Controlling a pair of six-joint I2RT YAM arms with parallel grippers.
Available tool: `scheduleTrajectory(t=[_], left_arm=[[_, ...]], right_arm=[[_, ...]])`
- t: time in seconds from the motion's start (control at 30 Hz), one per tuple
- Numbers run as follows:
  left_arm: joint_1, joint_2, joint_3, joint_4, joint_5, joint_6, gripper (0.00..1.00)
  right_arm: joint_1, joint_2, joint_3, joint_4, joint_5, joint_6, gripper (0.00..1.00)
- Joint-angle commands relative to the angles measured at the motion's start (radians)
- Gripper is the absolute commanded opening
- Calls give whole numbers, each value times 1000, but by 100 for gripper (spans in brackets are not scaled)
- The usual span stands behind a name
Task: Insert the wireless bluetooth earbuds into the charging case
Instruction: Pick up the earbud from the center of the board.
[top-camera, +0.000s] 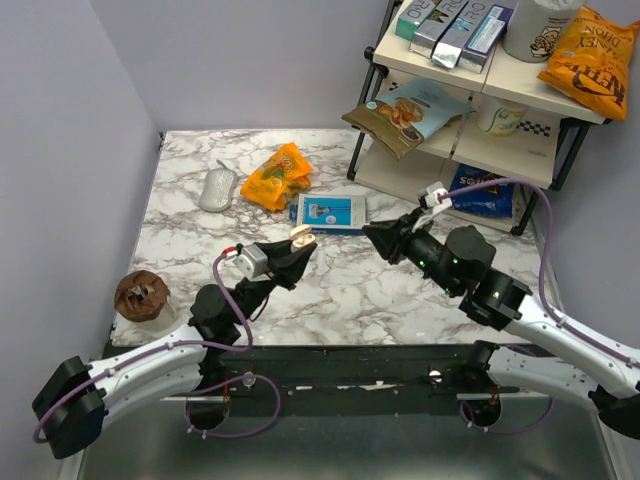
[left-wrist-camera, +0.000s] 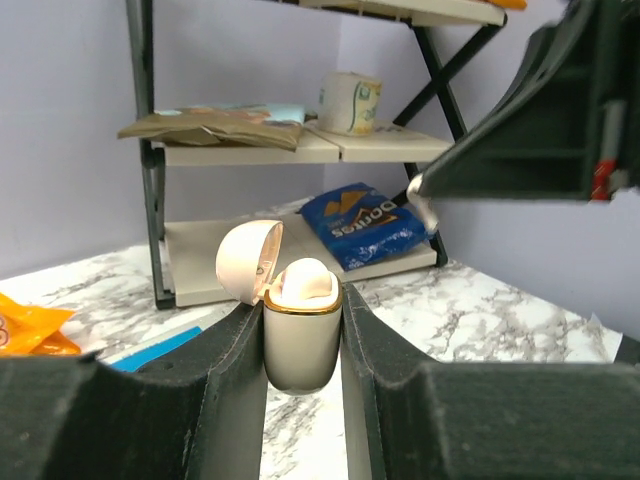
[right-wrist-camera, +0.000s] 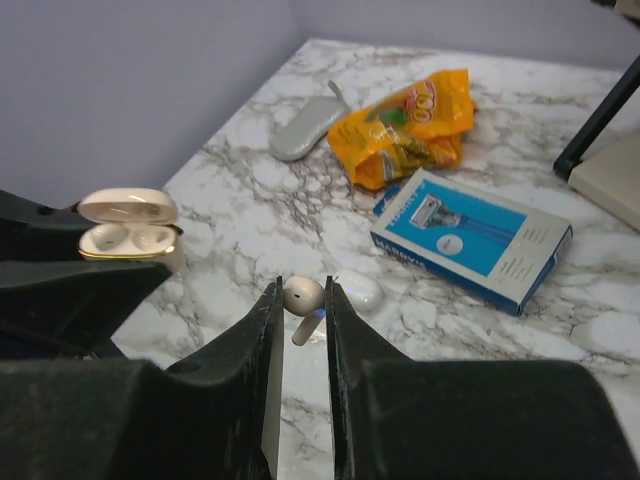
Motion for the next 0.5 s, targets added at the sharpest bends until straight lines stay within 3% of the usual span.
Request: scheduleTrajectory(t=[0.0, 0.47], left_arm=[[-6, 117, 53, 209, 76, 16, 0], [-4, 444, 155, 568, 287, -60, 0]], right_arm=[[12, -84, -78, 102, 3, -77, 1], [49, -219, -127, 295, -49, -206, 1]])
